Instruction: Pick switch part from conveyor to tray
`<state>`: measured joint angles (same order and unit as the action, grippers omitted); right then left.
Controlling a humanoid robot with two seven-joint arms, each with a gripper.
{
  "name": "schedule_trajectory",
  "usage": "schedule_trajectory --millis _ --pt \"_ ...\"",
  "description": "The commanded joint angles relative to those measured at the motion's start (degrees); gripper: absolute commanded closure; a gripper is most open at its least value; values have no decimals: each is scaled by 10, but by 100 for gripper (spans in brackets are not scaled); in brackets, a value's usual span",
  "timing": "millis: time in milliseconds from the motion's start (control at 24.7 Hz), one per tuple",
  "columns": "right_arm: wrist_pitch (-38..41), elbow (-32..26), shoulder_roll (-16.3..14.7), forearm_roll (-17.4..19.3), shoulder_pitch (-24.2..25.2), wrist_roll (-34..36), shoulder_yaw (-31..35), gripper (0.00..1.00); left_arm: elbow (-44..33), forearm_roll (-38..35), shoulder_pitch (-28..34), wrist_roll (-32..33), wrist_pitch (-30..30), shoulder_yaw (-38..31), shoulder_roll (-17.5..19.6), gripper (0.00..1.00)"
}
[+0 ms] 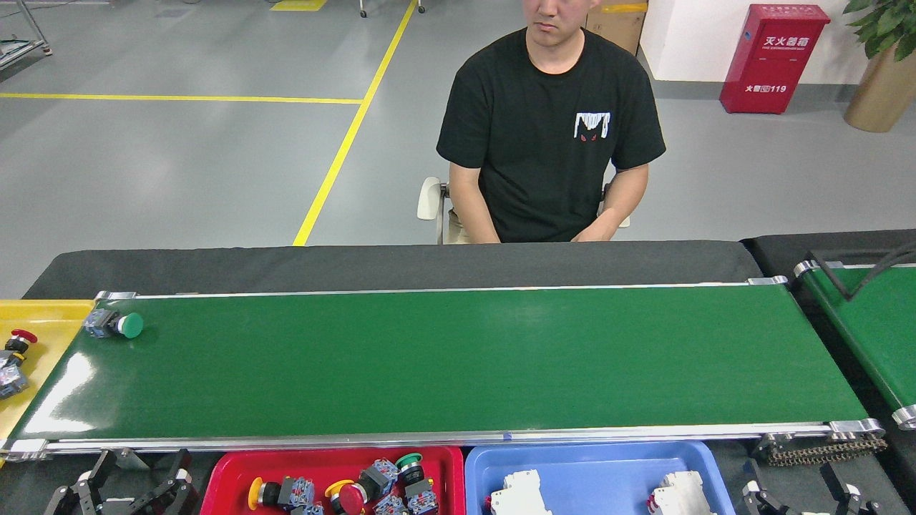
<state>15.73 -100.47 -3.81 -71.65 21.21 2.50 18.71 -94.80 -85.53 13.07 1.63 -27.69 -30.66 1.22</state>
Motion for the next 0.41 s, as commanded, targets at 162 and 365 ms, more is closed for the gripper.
schedule_trajectory --millis 162,365 --pt "5 -9 1 2 -6 2 3 0 -6 3 -1 -2 -3 3 7 0" --pt "5 -9 1 2 -6 2 3 0 -6 3 -1 -2 -3 3 7 0"
